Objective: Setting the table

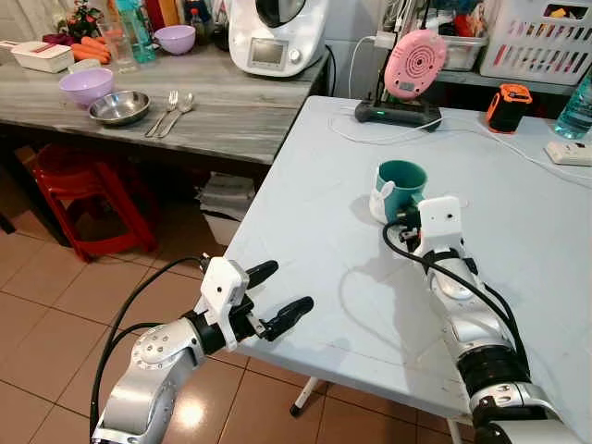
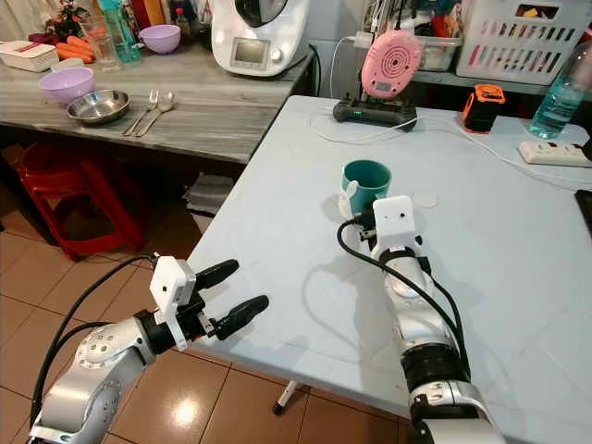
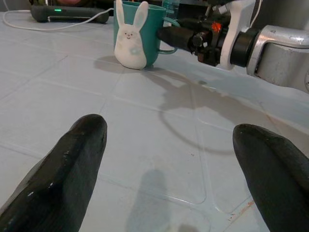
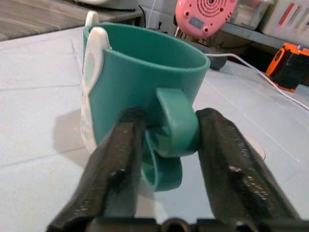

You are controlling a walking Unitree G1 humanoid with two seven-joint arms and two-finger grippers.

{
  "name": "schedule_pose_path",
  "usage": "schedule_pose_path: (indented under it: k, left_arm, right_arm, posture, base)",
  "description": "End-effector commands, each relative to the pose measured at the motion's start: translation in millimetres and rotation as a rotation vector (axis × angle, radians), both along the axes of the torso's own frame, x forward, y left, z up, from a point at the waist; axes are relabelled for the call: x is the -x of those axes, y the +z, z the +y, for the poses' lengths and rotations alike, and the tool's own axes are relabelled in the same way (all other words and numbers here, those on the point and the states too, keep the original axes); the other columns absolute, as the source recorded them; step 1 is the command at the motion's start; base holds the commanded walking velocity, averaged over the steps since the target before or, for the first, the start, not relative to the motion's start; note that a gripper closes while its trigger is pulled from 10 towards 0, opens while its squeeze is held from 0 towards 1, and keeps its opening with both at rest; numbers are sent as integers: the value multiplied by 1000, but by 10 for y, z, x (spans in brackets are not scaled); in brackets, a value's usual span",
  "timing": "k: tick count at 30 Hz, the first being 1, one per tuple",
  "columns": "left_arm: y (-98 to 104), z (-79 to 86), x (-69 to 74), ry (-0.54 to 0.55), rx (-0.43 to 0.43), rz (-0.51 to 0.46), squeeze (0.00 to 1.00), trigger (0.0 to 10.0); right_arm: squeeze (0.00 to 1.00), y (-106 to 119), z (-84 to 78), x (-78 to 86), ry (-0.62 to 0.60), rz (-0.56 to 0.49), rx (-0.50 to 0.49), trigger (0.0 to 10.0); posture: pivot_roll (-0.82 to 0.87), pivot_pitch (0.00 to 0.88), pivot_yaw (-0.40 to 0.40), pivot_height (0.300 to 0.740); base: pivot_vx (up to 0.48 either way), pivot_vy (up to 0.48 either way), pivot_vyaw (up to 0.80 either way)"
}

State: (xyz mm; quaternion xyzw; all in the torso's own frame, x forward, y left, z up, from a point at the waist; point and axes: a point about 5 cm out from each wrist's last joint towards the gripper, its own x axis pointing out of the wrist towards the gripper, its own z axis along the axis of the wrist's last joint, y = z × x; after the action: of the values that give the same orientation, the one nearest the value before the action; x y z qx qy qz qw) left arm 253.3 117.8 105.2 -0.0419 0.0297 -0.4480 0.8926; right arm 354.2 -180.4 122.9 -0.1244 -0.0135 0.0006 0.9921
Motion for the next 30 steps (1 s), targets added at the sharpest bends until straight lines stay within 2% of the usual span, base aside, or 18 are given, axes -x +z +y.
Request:
schedule_pose_path:
  k: [1,20,23,26,29,30]
  left_arm:
    - [45,14,-18,1,-9,-12,0,10000]
    - [67,-14,-49,5,24,-35,0,10000]
    - [102,-13,-100,54,27,-72,0,10000]
    - [141,30,-199,171,10,-126,0,10000]
    - [139,64,-246,240,4,-131,0,10000]
    - [111,107,-299,304,-17,-114,0,10000]
  right_arm:
    - [0,32,13,-24,1,-19,2,0]
    - [0,29,23,-19,-6,-31,1,0]
    - [0,33,22,-7,-14,-33,-32,0]
    - [0,32,30,53,-27,-40,-97,0]
    - [0,49,37,92,-33,-48,-110,0]
    - [0,95,58,131,-34,-68,-113,0]
  posture:
    - [-3,40,36,740]
    - [-16,29,34,740]
    - [-19,22,30,740]
    - [-22,12,25,740]
    - [-25,7,23,740]
    - [-29,3,22,740]
  base:
    - [0,0,0]
    - [0,0,0]
    - [0,0,0]
    - [0,0,0]
    - [0,0,0]
    - [0,0,0]
